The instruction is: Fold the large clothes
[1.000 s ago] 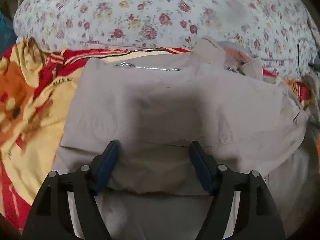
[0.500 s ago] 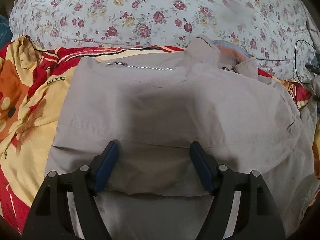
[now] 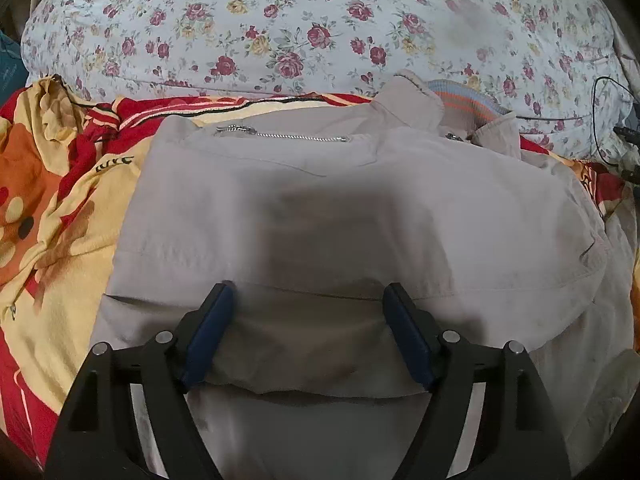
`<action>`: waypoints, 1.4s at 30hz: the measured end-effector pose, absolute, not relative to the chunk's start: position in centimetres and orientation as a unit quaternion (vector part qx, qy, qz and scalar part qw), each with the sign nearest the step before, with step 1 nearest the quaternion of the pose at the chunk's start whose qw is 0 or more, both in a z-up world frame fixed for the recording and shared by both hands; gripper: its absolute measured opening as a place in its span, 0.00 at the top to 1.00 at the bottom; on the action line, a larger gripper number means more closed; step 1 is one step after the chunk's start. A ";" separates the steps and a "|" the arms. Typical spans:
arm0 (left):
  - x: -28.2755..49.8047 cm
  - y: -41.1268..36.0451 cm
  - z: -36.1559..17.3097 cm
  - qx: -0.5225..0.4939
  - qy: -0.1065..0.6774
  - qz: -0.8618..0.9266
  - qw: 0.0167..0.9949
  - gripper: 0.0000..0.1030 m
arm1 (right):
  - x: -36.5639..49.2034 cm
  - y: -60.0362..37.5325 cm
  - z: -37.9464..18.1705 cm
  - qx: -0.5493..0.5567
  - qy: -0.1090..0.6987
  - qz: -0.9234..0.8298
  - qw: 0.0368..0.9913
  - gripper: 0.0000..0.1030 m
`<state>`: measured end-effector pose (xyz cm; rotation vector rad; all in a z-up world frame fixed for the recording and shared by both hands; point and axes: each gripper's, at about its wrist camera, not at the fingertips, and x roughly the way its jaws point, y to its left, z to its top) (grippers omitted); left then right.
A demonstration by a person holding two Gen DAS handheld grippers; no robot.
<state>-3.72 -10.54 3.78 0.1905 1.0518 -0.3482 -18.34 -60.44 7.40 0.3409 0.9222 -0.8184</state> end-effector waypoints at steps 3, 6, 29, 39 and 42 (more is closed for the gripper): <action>-3.6 -10.6 3.8 0.090 0.500 -0.164 0.846 0.24 | -17.6 -61.4 5.5 0.157 0.475 -0.397 0.770 0.50; -3.5 -10.4 4.0 0.085 0.505 -0.166 0.843 0.24 | -18.6 -62.0 5.6 0.193 0.463 -0.388 0.773 0.95; -2.3 -6.0 6.0 -0.055 0.508 -0.163 0.844 0.24 | -17.7 -57.2 8.0 0.206 0.448 -0.316 0.810 0.39; -2.0 -5.7 6.1 -0.051 0.502 -0.155 0.849 0.24 | -19.1 -57.0 9.8 0.258 0.380 -0.252 0.852 0.99; -1.7 -5.0 6.3 -0.070 0.498 -0.146 0.852 0.24 | -19.7 -52.5 15.3 0.272 0.324 -0.140 0.895 0.99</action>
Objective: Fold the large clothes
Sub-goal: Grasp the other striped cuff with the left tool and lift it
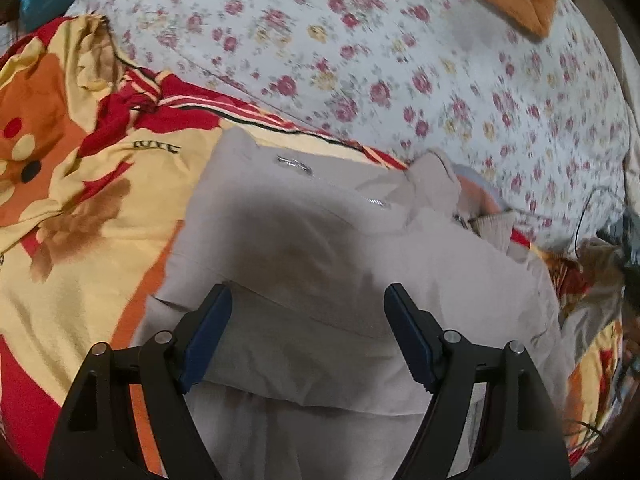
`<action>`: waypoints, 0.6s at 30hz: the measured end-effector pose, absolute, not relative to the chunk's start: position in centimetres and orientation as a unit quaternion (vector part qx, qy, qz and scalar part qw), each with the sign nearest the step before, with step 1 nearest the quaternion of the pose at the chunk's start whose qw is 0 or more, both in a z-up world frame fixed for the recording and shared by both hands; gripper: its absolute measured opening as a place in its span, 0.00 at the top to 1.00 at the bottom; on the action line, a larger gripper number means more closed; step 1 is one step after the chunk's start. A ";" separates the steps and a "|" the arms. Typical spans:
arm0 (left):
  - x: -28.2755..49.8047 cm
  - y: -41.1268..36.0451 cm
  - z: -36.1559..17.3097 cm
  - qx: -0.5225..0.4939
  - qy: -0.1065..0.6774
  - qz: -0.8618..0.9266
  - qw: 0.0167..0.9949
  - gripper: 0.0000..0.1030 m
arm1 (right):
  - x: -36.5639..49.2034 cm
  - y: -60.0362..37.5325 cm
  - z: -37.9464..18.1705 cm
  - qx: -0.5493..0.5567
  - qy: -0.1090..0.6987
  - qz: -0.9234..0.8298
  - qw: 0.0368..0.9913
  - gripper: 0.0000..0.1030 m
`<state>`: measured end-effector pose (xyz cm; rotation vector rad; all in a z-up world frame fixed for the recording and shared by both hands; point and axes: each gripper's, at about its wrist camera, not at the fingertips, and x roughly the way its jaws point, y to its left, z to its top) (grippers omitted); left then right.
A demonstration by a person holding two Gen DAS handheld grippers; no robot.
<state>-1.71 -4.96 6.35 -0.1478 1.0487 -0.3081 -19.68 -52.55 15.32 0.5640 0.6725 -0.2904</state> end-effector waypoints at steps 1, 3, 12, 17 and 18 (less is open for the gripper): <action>-1.7 -4.8 6.4 -0.073 0.498 -0.145 0.852 0.24 | -19.8 -51.0 16.7 0.275 0.311 -0.104 0.904 0.99; -1.7 -4.6 6.5 -0.077 0.494 -0.145 0.854 0.24 | -19.3 -46.6 19.1 0.262 0.297 0.001 0.918 0.99; -1.8 -4.0 6.7 -0.112 0.490 -0.169 0.848 0.24 | -17.1 -31.6 9.7 0.117 0.494 0.132 0.852 0.68; -2.3 -5.2 7.5 -0.134 0.481 -0.219 0.838 0.18 | -18.5 -31.6 10.5 0.118 0.479 0.123 0.861 0.60; -2.6 -5.8 7.6 -0.132 0.480 -0.230 0.836 0.17 | -18.9 -31.9 11.2 0.123 0.466 0.115 0.869 0.53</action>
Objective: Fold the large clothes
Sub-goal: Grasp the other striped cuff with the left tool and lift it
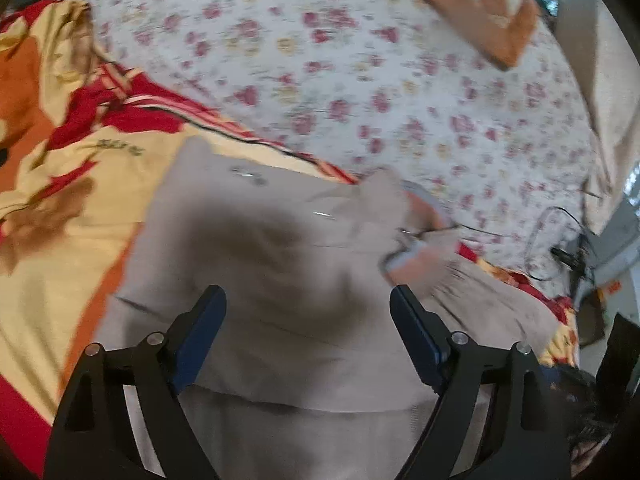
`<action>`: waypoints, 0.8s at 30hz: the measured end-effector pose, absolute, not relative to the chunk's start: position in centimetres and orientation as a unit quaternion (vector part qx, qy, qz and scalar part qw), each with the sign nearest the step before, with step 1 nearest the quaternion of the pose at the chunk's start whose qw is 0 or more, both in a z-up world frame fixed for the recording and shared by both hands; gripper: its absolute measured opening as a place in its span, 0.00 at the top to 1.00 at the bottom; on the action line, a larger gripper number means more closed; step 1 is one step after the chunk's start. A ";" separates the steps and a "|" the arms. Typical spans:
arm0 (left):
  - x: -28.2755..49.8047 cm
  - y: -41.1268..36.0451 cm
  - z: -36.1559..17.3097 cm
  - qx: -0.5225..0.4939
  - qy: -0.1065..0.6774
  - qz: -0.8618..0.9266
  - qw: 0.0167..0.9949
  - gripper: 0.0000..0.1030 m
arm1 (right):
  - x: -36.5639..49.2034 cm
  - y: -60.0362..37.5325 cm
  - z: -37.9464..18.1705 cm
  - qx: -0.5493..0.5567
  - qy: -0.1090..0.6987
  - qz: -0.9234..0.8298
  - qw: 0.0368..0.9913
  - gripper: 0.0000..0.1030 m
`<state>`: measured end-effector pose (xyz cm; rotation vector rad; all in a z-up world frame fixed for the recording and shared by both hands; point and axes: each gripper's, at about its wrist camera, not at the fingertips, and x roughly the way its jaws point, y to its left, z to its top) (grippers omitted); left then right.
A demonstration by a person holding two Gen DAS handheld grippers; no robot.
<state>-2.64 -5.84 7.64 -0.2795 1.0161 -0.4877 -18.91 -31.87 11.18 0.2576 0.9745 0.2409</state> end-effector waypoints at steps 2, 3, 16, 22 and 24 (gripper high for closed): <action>-2.8 -7.6 7.8 -0.126 0.487 -0.252 0.827 0.16 | -20.0 -32.9 12.2 0.140 0.438 0.105 0.882 0.46; -2.8 -8.7 7.6 -0.122 0.501 -0.264 0.816 0.16 | -20.6 -33.5 12.6 0.154 0.426 0.098 0.886 0.43; -3.0 -18.4 4.9 -0.146 0.552 -0.284 0.770 0.68 | -24.8 -39.2 11.0 0.251 0.403 0.043 0.879 0.35; -3.5 -16.0 11.3 -0.149 0.461 -0.274 0.831 0.92 | -25.7 -41.0 11.7 0.250 0.388 0.007 0.887 0.35; -3.2 -12.6 12.8 -0.167 0.437 -0.234 0.852 0.92 | -25.6 -41.2 11.7 0.228 0.394 -0.021 0.890 0.31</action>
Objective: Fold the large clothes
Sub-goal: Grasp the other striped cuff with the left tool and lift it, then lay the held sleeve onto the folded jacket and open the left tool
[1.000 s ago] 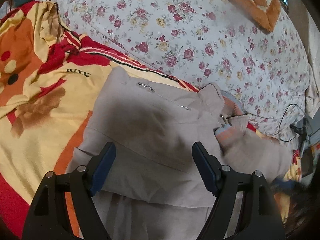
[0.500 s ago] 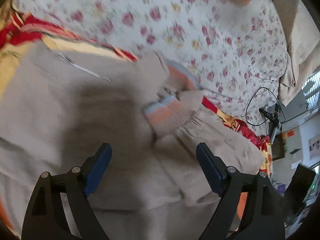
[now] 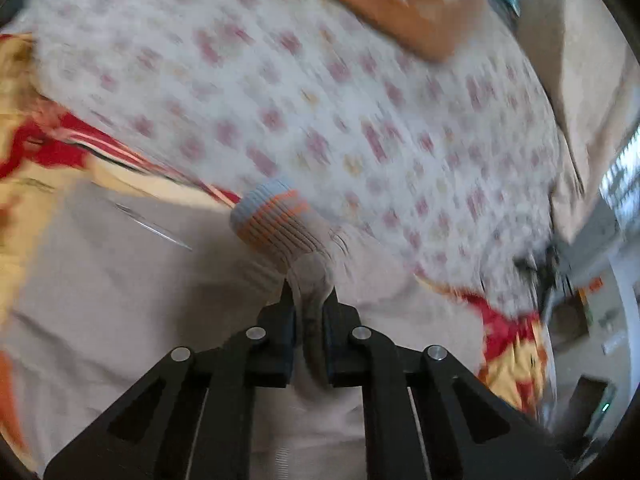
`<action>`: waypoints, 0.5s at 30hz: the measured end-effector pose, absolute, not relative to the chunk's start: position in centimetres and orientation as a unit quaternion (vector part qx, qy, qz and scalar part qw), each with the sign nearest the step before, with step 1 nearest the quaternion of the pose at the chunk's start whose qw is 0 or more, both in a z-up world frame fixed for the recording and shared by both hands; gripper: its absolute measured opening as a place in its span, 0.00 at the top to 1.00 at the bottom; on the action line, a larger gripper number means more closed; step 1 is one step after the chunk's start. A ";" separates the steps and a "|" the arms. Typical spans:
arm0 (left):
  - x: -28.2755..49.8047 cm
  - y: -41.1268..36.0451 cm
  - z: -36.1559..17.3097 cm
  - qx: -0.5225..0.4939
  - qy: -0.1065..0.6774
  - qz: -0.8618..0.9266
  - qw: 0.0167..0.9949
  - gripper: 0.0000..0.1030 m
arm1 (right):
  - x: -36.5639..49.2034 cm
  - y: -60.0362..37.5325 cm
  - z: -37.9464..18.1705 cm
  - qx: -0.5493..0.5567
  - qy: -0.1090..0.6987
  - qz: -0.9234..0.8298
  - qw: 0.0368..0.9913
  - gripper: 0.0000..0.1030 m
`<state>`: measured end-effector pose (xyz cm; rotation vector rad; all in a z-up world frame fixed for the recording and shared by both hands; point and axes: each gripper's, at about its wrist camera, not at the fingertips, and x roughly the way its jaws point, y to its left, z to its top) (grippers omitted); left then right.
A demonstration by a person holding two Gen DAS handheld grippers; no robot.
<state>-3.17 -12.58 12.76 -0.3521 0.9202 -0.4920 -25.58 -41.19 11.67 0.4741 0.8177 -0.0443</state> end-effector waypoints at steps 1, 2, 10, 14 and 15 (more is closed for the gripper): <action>-2.9 -11.3 12.7 -0.173 0.435 -0.216 0.857 0.92 | -25.3 -41.1 11.5 0.209 0.402 -0.039 0.890 0.29; -2.6 -10.0 12.4 -0.173 0.436 -0.194 0.862 0.92 | -25.0 -41.0 11.2 0.197 0.410 -0.046 0.889 0.29; -1.4 -7.8 7.6 -0.182 0.500 -0.171 0.829 0.91 | -22.4 -37.3 8.8 0.153 0.459 -0.001 0.875 0.30; -2.0 -8.0 8.1 -0.146 0.496 -0.159 0.841 0.66 | -20.6 -36.7 4.6 0.044 0.530 -0.083 0.843 0.53; -2.2 -7.4 8.6 -0.139 0.486 -0.151 0.849 0.49 | -20.5 -36.8 3.5 0.034 0.553 -0.093 0.828 0.60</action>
